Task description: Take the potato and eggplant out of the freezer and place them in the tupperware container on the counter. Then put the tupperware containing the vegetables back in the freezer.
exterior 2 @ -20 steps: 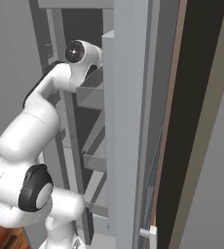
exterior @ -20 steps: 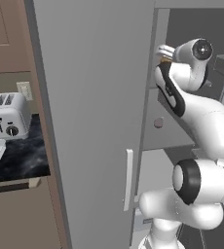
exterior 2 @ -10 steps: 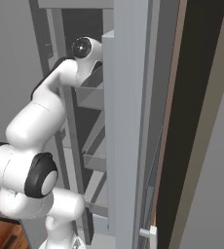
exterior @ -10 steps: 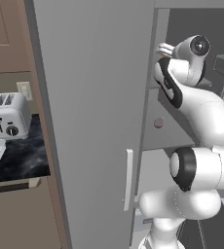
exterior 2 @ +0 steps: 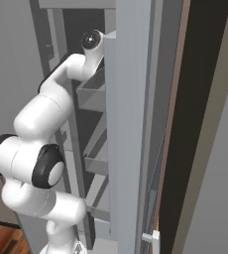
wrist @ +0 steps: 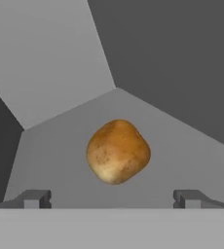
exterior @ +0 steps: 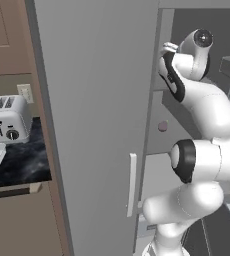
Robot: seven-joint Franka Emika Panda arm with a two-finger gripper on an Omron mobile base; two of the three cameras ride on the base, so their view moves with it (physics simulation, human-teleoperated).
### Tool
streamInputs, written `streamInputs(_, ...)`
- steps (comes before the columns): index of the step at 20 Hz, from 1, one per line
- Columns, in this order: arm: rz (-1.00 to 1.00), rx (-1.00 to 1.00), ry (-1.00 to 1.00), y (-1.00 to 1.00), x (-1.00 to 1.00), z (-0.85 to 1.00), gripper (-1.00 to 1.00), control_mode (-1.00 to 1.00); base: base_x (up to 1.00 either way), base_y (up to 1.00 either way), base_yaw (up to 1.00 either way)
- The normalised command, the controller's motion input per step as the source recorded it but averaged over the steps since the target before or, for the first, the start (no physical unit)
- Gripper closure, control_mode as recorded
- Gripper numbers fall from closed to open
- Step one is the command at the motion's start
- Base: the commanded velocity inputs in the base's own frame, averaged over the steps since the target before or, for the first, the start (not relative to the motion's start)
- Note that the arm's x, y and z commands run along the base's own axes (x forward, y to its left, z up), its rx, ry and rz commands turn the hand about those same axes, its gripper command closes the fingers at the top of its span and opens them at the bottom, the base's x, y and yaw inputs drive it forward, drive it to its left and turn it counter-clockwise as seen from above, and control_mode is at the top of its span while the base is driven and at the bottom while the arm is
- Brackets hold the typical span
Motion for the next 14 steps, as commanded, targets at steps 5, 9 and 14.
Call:
streamInputs(5, 0.0, 0.02, 0.12, -0.13, 0.15, 0.0, -1.0, -1.0, 0.0, 0.0, 0.0)
streamInputs(9, 0.0, 0.0, 0.06, -0.04, 0.05, -0.06, -1.0, -1.0, 0.0, 0.0, 0.0)
streamInputs(14, 0.0, 0.0, 0.03, 0.0, 0.08, -0.14, -1.0, -1.0, 0.0, 0.0, 0.0)
